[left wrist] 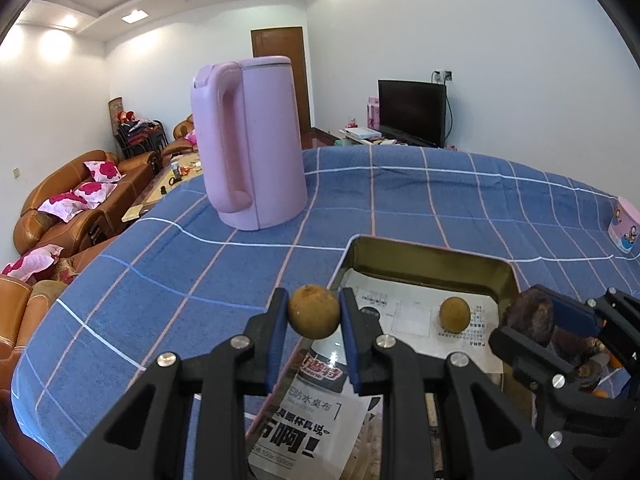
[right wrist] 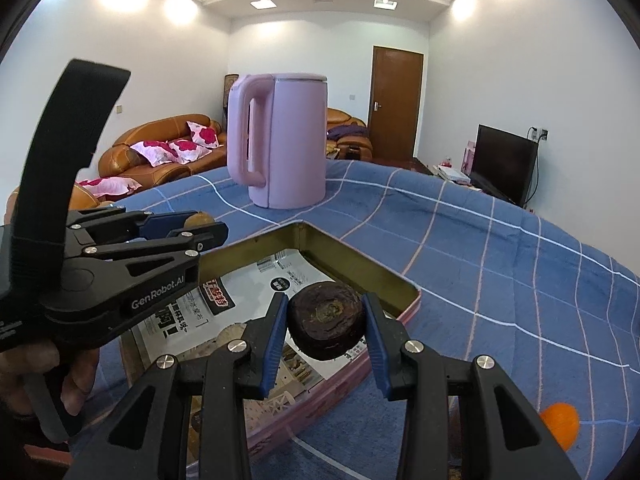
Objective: Organize fruits
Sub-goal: 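Carry the kiwi in the left gripper and dark fruit in the right over the tin, then open the left gripper over the tin while the right releases the dark fruit into it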
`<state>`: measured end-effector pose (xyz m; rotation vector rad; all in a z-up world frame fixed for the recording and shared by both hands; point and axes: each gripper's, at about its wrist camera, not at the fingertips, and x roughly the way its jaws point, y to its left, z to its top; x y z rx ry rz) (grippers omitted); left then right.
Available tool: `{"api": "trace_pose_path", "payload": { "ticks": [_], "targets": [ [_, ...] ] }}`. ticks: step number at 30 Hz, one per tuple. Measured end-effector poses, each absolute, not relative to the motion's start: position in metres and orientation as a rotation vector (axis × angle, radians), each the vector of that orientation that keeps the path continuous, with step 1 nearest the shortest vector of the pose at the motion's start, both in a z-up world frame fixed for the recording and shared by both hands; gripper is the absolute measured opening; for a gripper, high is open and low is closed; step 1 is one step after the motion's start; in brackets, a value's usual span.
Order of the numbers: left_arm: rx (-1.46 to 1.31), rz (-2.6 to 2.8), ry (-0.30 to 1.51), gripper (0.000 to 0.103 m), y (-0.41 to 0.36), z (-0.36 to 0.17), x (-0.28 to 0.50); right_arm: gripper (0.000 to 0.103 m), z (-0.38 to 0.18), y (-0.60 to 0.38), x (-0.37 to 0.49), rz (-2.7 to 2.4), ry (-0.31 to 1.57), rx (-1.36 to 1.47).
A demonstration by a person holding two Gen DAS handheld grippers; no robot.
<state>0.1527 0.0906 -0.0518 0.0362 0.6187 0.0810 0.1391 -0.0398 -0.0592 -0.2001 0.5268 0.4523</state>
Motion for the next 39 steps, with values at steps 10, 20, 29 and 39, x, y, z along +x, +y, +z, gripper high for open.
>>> {"api": "trace_pose_path", "payload": {
  "ticks": [10, 20, 29, 39],
  "targets": [
    [0.055, 0.077, 0.641, 0.027, 0.087, -0.057, 0.158, 0.039, -0.062, -0.038, 0.145, 0.447, 0.558, -0.204],
    [0.068, 0.069, 0.678, 0.027, 0.084, -0.063, 0.164, 0.039, -0.065, -0.034, 0.151, 0.441, 0.599, -0.218],
    [0.111, 0.078, 0.68, 0.031, 0.079, -0.064, 0.164, 0.04, -0.068, -0.029, 0.154, 0.433, 0.627, -0.236],
    [0.118, 0.073, 0.669, 0.06, 0.076, -0.063, 0.159, 0.05, -0.07, -0.022, 0.151, 0.426, 0.621, -0.287]
  ]
}}
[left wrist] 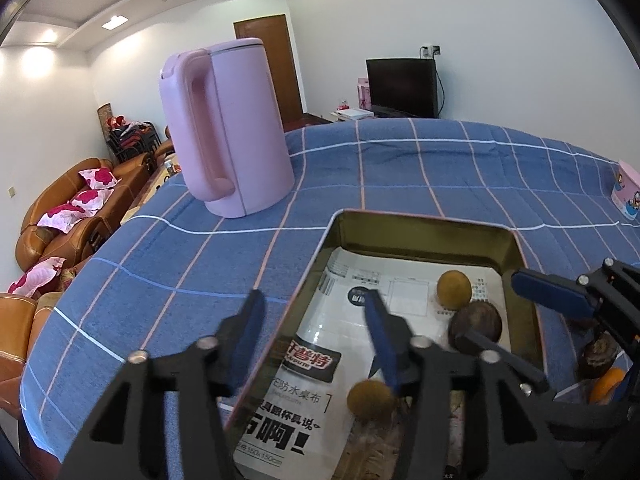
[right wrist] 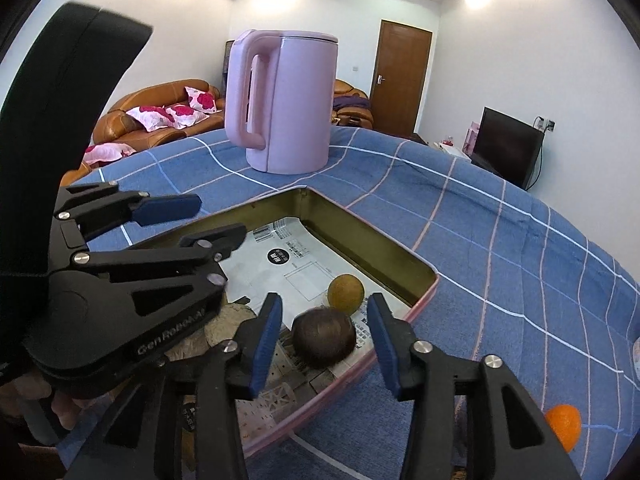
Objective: Organize fruits
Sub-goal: 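Open the left gripper over the tin while the right releases the dark fruit into it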
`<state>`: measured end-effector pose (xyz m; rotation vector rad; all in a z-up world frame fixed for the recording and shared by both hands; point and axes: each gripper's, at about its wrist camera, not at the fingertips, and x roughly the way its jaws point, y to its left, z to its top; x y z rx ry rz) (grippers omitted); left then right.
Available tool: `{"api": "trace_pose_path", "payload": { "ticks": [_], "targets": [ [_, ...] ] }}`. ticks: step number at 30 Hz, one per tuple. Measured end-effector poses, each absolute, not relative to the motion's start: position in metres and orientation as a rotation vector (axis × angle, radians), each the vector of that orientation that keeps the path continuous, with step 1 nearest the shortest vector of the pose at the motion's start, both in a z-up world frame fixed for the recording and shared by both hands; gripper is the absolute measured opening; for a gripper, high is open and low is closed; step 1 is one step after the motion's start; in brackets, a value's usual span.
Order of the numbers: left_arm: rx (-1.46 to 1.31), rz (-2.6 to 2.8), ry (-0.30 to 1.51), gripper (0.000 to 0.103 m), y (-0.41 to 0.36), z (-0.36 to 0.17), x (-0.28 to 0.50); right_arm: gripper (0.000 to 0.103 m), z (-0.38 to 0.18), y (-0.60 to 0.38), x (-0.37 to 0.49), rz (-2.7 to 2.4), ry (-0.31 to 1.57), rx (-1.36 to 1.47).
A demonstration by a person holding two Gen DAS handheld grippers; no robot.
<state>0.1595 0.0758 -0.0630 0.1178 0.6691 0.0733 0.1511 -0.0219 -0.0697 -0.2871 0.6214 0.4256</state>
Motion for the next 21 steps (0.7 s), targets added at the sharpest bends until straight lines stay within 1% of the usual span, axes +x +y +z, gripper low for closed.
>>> {"api": "trace_pose_path", "payload": {
  "ticks": [6, 9, 12, 13, 21],
  "targets": [
    [0.108, 0.071, 0.656, 0.066, 0.077, -0.059, 0.155, 0.052, -0.068, -0.025, 0.15, 0.415, 0.612, -0.276],
    [0.102, 0.074, 0.643, 0.067, 0.078, -0.056, 0.152, 0.053, -0.068, -0.026, 0.149, 0.407, 0.603, -0.274],
    [0.086, 0.078, 0.635, 0.068, 0.081, -0.053, 0.149, 0.06, -0.067, -0.027, 0.148, 0.395, 0.592, -0.273],
    [0.083, 0.08, 0.634, 0.069, 0.081, -0.053, 0.149, 0.061, -0.066, -0.027, 0.148, 0.393, 0.586, -0.271],
    [0.05, 0.101, 0.607, 0.069, 0.083, -0.049, 0.137, 0.061, -0.062, -0.033, 0.145, 0.371, 0.557, -0.248]
  ]
}}
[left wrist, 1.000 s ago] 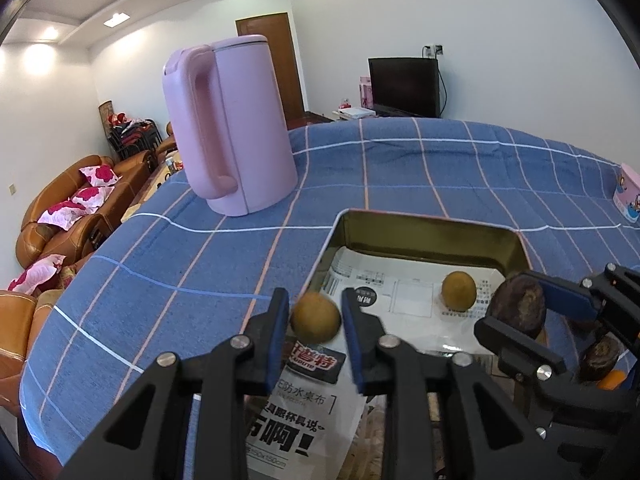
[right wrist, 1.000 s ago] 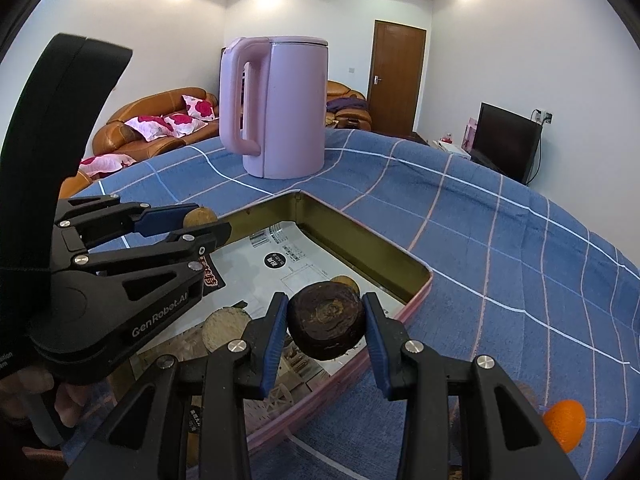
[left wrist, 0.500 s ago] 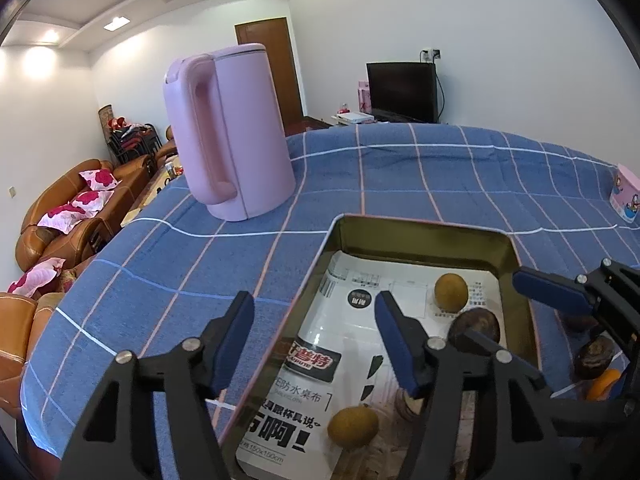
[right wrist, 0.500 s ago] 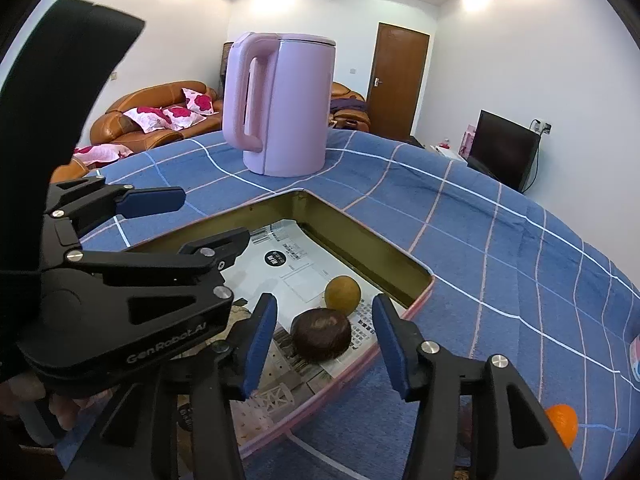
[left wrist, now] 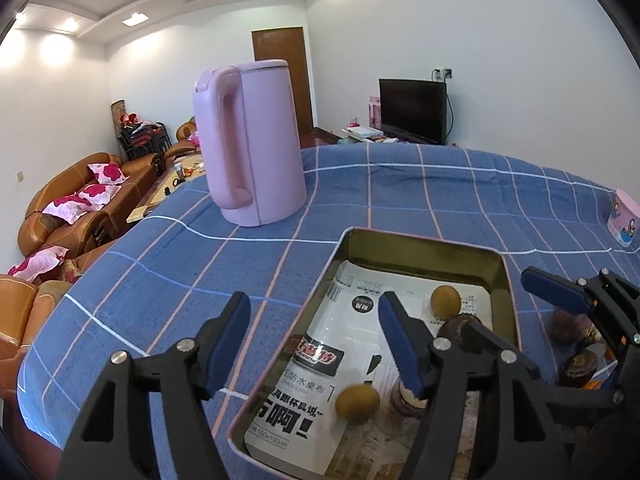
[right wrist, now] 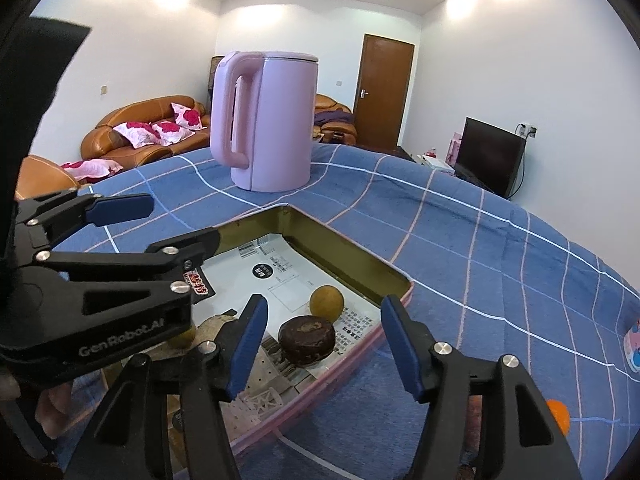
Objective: Organize fruits
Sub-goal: 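Open the left gripper over the tin while the right releases the dark fruit into it, then move both grippers back to the loose fruit beside the tin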
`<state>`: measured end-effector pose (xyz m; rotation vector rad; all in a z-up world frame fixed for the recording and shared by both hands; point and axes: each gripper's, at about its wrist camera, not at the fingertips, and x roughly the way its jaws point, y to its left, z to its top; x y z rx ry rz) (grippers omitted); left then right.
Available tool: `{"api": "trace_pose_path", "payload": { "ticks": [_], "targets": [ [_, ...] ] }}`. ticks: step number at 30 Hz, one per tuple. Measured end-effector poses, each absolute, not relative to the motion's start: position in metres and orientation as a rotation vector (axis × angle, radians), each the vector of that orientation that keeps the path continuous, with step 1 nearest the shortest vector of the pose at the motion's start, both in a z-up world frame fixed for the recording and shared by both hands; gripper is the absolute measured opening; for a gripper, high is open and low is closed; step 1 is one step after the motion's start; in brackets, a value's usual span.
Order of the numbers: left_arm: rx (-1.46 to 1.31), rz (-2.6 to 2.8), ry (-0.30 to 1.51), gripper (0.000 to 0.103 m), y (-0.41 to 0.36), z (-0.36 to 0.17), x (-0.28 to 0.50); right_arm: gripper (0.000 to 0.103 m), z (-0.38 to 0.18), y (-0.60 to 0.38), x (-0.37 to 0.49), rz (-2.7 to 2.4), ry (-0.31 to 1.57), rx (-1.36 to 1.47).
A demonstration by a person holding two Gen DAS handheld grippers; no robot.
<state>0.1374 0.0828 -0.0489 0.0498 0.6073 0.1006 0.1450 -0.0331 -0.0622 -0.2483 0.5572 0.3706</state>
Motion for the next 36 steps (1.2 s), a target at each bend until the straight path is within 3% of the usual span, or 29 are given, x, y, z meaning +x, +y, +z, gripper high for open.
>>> {"api": "trace_pose_path", "payload": {
  "ticks": [10, 18, 22, 36],
  "targets": [
    [0.039, 0.092, 0.531, 0.073, 0.069, -0.033, 0.108, 0.061, -0.052, -0.065, 0.116, 0.335, 0.49, -0.204],
    [0.019, 0.041, 0.493, 0.076, 0.047, -0.029, 0.081, 0.061, -0.05, -0.166, 0.061, 0.176, 0.499, -0.079],
    [0.036, -0.005, 0.508, 0.076, 0.025, -0.036, 0.075, 0.069, -0.055, -0.2, 0.044, 0.115, 0.516, -0.012],
    [0.066, -0.034, 0.549, 0.076, 0.004, -0.051, 0.072, 0.069, -0.074, -0.155, 0.051, 0.236, 0.614, -0.08]
  ]
}}
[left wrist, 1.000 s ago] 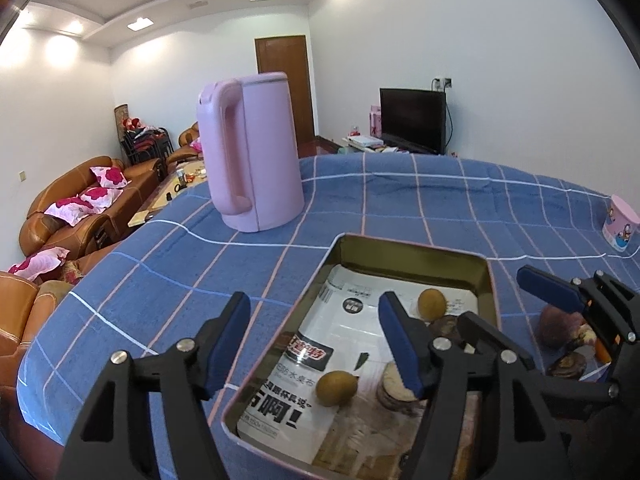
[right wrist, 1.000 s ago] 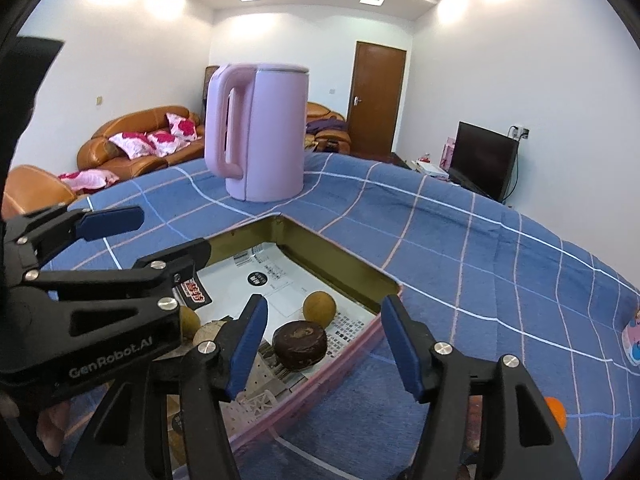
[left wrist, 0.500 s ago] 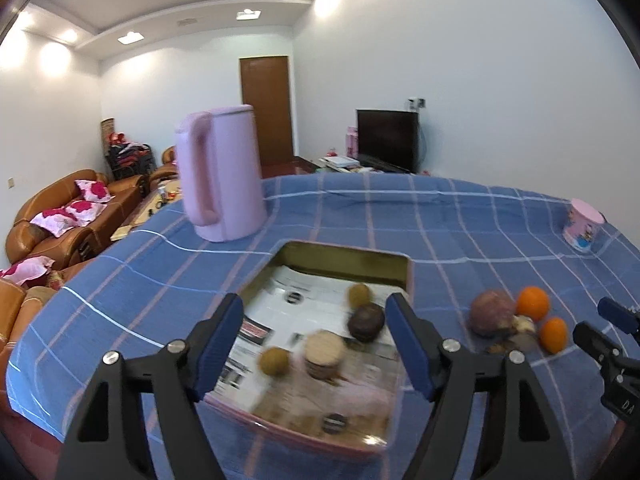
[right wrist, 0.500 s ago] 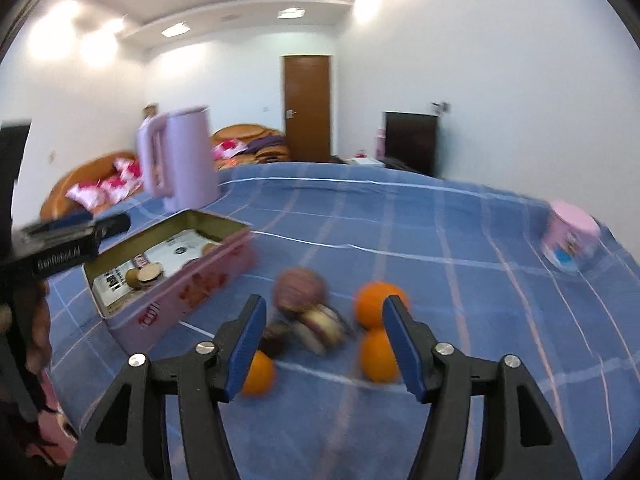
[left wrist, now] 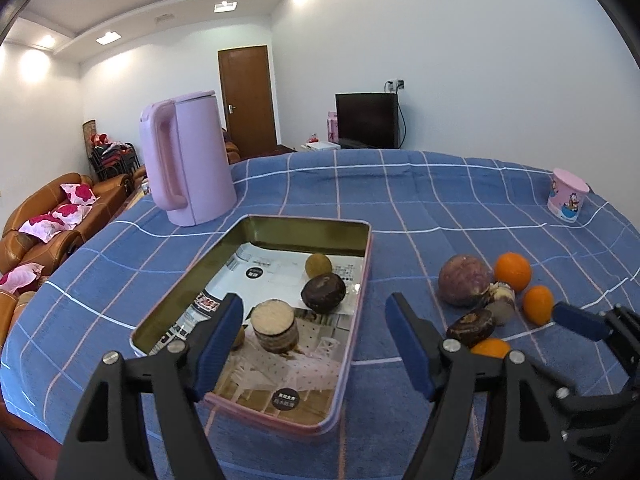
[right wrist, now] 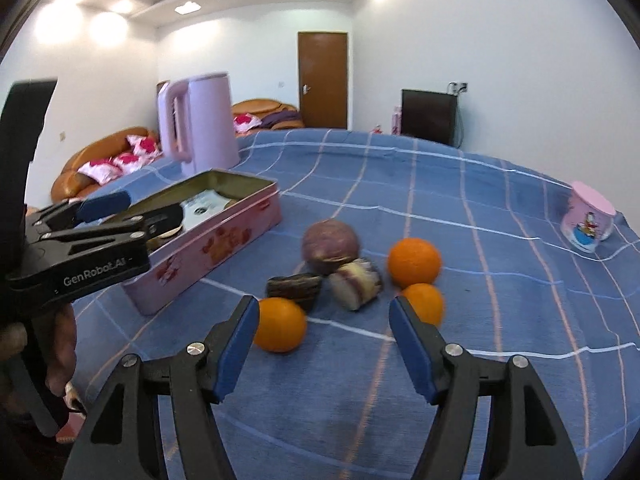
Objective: Organize fruits
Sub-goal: 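Move both grippers back to the loose fruit beside the tin, then close the right gripper on an orange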
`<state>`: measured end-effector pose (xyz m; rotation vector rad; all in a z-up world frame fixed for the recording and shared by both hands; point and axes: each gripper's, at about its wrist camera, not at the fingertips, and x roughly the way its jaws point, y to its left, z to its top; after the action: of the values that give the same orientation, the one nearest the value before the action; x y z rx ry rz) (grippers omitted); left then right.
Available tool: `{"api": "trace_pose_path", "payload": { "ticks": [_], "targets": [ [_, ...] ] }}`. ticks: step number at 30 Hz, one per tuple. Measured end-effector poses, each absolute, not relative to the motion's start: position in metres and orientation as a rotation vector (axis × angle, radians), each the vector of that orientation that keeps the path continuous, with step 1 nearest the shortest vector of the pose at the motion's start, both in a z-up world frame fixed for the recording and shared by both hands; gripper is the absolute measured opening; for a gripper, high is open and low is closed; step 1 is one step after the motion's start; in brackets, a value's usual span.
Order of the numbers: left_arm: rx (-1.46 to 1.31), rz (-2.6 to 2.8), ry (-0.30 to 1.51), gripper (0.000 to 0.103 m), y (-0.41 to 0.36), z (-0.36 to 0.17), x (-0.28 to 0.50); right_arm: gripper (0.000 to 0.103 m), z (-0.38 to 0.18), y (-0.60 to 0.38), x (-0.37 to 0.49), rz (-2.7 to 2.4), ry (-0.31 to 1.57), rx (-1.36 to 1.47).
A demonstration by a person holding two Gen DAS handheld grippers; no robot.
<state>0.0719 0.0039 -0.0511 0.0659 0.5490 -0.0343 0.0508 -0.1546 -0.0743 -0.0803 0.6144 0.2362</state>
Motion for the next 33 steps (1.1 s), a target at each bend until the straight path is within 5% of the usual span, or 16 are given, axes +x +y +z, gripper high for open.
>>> {"api": "trace_pose_path", "payload": {
  "ticks": [11, 15, 33],
  "targets": [
    [0.073, -0.058, 0.556, 0.076, -0.002, -0.055, 0.071, 0.065, -0.096, -0.136, 0.081, 0.288, 0.784, -0.064],
    [0.071, -0.067, 0.56, 0.076, -0.005, -0.055, 0.073, 0.043, -0.1, -0.136, 0.081, 0.322, 0.813, -0.055],
    [0.122, -0.19, 0.625, 0.076, -0.064, -0.067, 0.085, 0.042, -0.071, -0.231, 0.047, -0.008, 0.571, 0.027]
  ]
}}
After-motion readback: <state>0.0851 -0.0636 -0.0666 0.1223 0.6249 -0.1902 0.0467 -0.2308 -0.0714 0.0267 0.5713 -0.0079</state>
